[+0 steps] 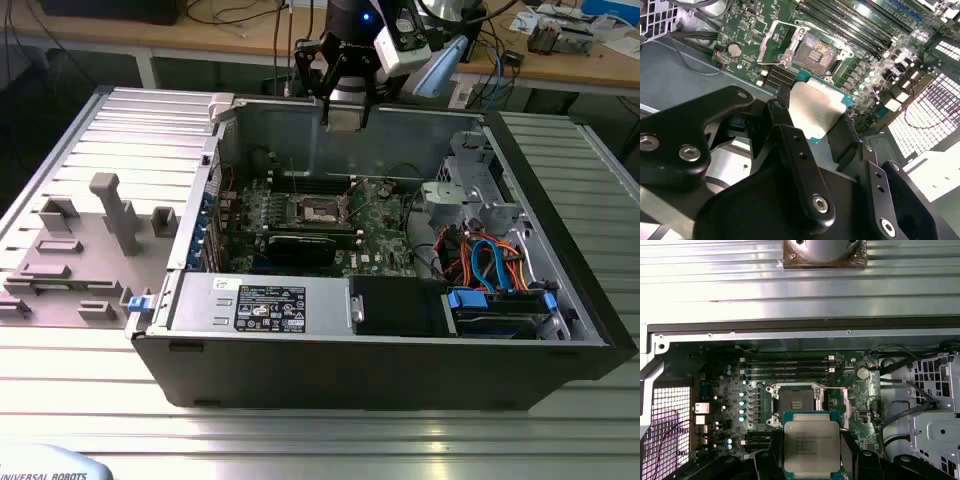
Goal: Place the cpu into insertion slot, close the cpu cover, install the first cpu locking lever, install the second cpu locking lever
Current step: 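Place the cpu into insertion slot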
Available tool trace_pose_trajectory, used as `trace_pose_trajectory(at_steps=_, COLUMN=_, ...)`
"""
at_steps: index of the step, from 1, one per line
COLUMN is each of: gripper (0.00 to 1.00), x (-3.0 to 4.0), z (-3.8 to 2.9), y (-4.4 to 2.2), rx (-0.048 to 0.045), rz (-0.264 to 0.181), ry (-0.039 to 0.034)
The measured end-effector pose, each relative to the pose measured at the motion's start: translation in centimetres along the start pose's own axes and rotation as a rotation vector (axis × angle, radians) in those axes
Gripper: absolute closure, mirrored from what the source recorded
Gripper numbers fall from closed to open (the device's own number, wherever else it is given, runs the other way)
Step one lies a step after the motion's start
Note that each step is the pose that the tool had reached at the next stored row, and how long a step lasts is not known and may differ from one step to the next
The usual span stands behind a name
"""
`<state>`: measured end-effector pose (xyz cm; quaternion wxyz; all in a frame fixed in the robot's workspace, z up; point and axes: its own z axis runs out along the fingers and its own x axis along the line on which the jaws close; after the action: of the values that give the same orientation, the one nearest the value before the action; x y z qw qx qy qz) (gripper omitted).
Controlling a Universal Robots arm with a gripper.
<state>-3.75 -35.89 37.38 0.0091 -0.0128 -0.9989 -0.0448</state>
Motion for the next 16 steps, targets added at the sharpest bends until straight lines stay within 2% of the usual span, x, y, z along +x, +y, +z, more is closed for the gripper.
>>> trace_pose_trajectory(at_steps=8, gripper=0.46, x=0.00, z=0.00, y=0.00, rx=-0.0001, rz=0.007, ry=-0.0007)
trace_pose_trajectory(at_steps=14, gripper=0.46, x=0.01, z=0.04, y=0.00, rx=-0.0015, rz=0.082, ry=-0.0073)
trace_pose_trajectory(at_steps=16, gripper=0.46, x=0.03, z=0.04, y=0.00, rx=-0.0016, rz=0.086, ry=-0.0077)
